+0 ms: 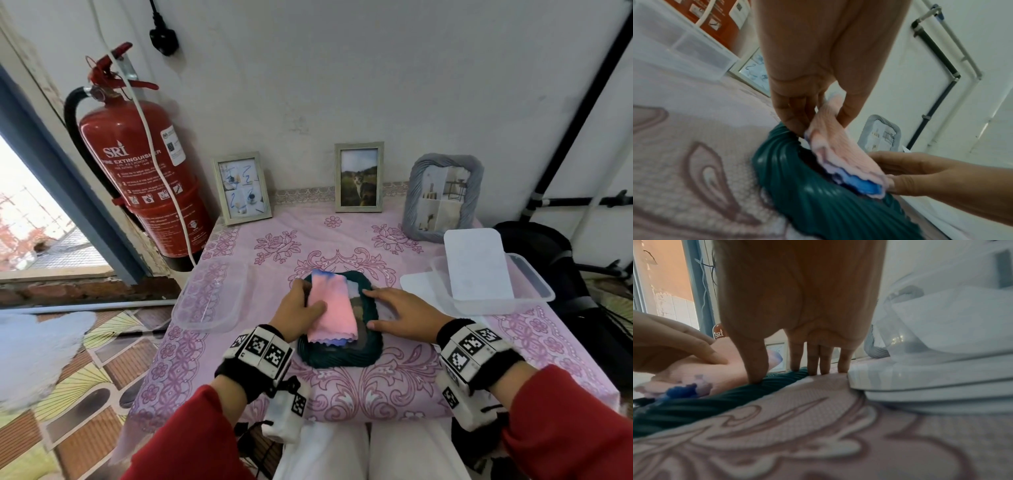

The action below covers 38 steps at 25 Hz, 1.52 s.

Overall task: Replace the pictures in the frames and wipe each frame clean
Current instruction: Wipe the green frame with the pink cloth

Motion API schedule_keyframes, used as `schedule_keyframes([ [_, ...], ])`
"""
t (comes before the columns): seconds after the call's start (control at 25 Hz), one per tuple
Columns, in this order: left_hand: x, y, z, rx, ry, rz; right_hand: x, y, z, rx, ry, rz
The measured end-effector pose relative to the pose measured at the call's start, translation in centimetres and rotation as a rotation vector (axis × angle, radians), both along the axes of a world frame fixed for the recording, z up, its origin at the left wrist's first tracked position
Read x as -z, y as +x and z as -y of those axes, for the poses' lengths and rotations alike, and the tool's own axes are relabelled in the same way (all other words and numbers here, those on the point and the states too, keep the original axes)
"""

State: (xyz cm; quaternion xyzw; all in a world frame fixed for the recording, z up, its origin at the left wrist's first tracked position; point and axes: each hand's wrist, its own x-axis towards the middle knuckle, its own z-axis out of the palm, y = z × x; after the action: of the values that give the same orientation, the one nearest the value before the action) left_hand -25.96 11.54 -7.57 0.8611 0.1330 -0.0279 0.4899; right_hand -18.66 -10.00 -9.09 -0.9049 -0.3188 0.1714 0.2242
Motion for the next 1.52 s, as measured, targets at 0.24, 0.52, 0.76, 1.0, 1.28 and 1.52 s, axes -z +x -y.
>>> schedule_keyframes([
  [0.24,-1.4,-0.8,-2.3,-0.033,-0.142,0.271,-0.6,0.9,-0.6,-0.001,-0.022,-0.019],
  [0.52,-5.2,-1.8,-7.8,-0.148,-0.116,0.411,-0.6,1.2,-1.0,0.011,-0.027,-0.019],
  [0.76,-6.0,-3.2,-14.2,-0.183,0.066,0.288,-1.1,1.6,-1.2,0.016,-0.042,-0.041],
  [1.0,-3.9,-4.2,-16.9,-0.095,0.252,0.043,-1.0,1.5,-1.1,0.005,-0.037,-0.032],
  [1.28,-2.6,-3.5,-16.7,0.024,0.321,-0.095,-1.2,1.4,-1.1,-0.003,-0.037,-0.023],
  [1.52,-1.8,-2.7,-16.0,-0.028,0.757,-0.172,-1.2,1.2,-1.1,-0.004,-0.023,-0.022],
])
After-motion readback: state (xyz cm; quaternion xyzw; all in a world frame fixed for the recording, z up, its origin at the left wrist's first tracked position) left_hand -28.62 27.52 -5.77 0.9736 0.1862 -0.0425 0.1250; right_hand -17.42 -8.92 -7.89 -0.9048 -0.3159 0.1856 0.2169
